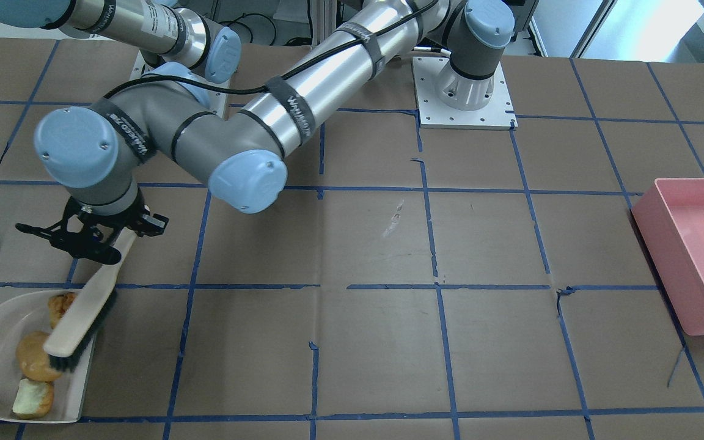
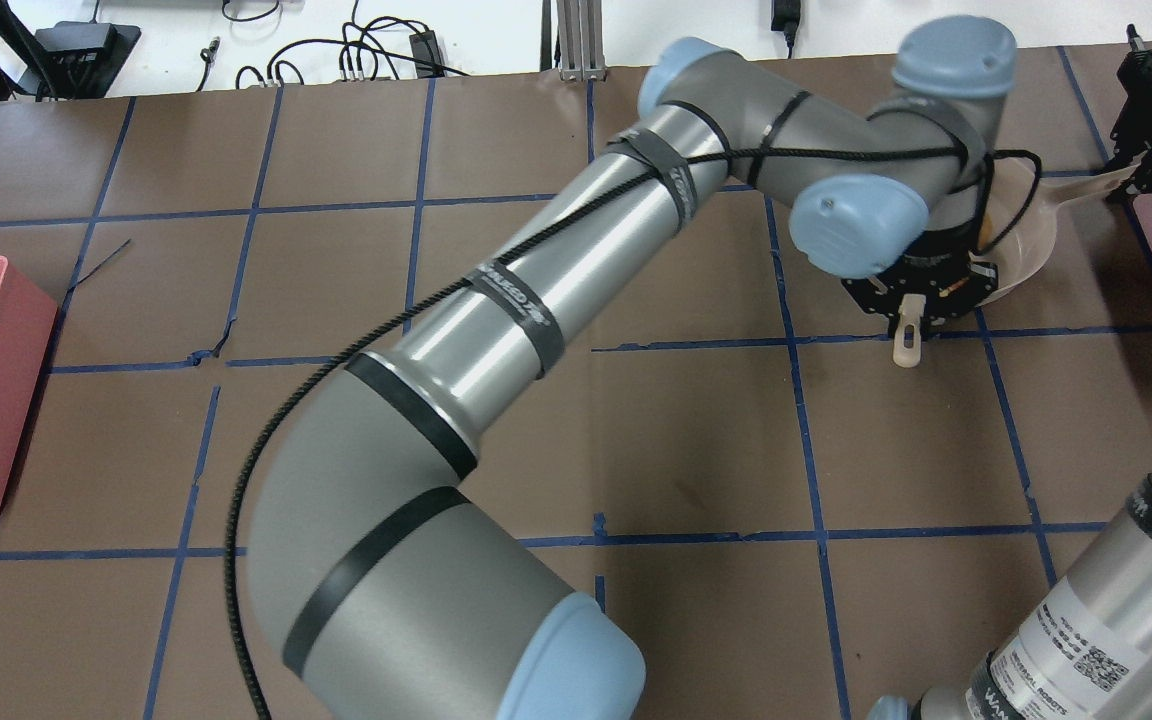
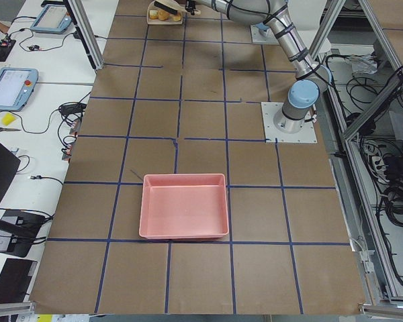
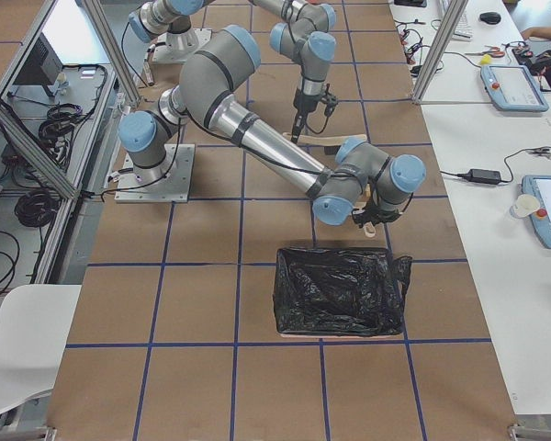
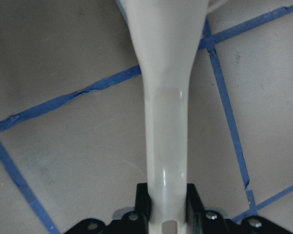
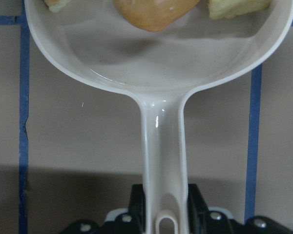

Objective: Sweep and dump trash in nearest bin
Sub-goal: 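Carry the dustpan to the trash bag with right gripper while left withdraws brush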

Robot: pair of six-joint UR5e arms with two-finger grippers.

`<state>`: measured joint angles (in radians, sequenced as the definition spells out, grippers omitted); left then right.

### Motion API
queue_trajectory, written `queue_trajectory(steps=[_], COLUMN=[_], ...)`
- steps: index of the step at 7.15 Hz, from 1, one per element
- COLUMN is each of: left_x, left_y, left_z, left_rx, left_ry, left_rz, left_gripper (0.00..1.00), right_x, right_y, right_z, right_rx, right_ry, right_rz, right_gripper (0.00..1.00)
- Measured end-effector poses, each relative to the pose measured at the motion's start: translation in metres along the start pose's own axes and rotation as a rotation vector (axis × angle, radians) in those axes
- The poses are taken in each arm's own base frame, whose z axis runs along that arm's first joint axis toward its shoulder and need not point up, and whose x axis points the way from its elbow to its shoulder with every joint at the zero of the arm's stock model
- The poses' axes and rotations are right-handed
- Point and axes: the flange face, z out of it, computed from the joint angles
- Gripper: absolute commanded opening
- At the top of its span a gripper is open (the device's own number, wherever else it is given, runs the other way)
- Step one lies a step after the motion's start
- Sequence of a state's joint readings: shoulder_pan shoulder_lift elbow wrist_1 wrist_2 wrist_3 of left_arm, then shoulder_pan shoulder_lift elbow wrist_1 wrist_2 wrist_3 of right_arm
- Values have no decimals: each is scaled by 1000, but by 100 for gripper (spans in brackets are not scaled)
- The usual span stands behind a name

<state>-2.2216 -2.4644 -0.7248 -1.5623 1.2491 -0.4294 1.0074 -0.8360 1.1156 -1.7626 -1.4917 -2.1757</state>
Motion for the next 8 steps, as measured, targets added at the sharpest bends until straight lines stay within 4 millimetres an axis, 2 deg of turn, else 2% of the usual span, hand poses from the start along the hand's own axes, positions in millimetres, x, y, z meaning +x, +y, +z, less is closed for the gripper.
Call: queue_trajectory(steps=[1,2,3,4,5,6,8], left_x=[-56,-114,-160,-196,-224,-246,-266], left_y=[-7,-2,20,56,96,138,208], left_z=[-42,-74,-95,-101,-92,-76,-26], left_rx=[-30,-60,-91,-123,-158,-187,-201], left_ry=[27,46,50,20,-19,-47,-72], left_rz=[-98,-194,-270,-321,-356,-390,-459], left_gripper=[4,4,3,3,2,2,3], right_x=[-1,-3,-7,-17,-35,-59,-126], right_y=[0,0,2,10,26,44,92], right_z=[-2,-4,-9,-19,-38,-68,-138], right_rx=[12,40,71,117,174,213,242], right_ry=[5,7,5,10,23,50,121], right_rz=[6,26,56,93,145,201,329], right_gripper=[0,0,0,0,0,0,0])
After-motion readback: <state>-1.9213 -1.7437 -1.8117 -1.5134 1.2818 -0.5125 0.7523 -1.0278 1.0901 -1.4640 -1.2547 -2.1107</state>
